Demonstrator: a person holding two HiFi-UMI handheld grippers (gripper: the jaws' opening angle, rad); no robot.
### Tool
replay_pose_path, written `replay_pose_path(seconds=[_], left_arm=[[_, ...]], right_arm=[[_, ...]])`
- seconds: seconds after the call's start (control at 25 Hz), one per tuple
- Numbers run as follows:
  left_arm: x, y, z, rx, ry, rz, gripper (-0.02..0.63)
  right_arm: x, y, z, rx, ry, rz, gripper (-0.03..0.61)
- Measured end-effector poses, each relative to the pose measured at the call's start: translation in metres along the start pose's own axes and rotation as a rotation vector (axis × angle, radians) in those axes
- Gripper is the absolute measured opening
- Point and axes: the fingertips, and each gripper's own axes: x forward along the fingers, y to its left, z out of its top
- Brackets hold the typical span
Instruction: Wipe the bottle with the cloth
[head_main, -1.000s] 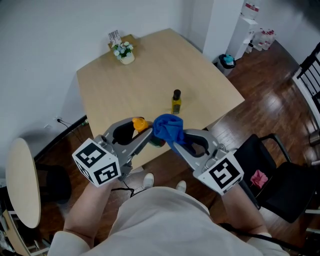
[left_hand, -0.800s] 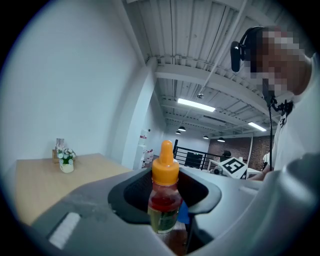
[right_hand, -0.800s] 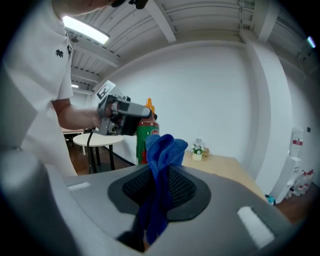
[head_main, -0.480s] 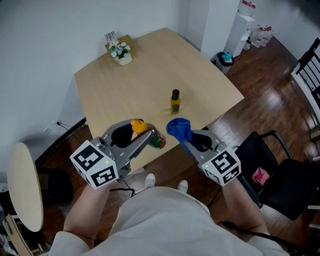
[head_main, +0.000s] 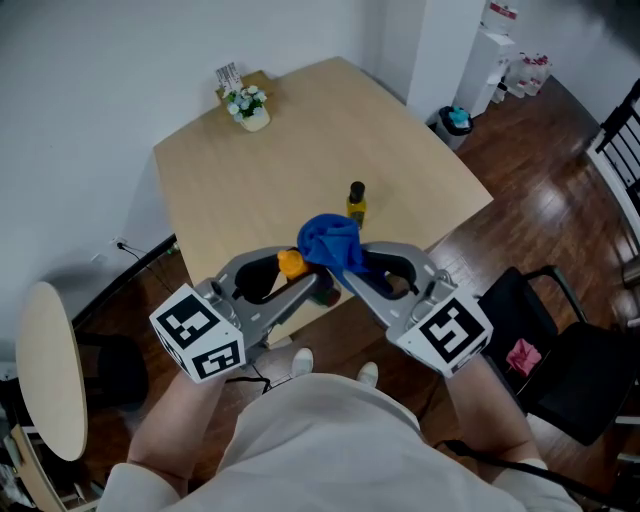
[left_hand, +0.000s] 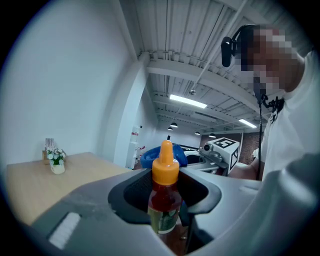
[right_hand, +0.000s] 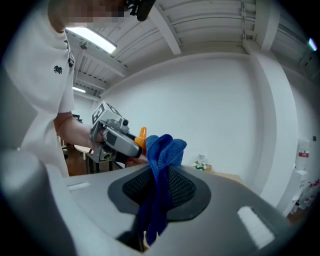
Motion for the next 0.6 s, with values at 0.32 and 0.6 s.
replay_pose_path(seconds=[0.32, 0.6], left_arm=[[-0.007, 0.001, 0.011, -0.008, -0.028, -0.012, 0.160], [-0.009, 0.003, 0.018, -0.017, -0.050, -0.007, 0.160]], right_arm=[[0.016, 0.006, -0.073, 0.105, 0.141, 0.010, 0.081], [0.014, 0.001, -0.117, 0.191, 0.200, -0.014, 0.081]])
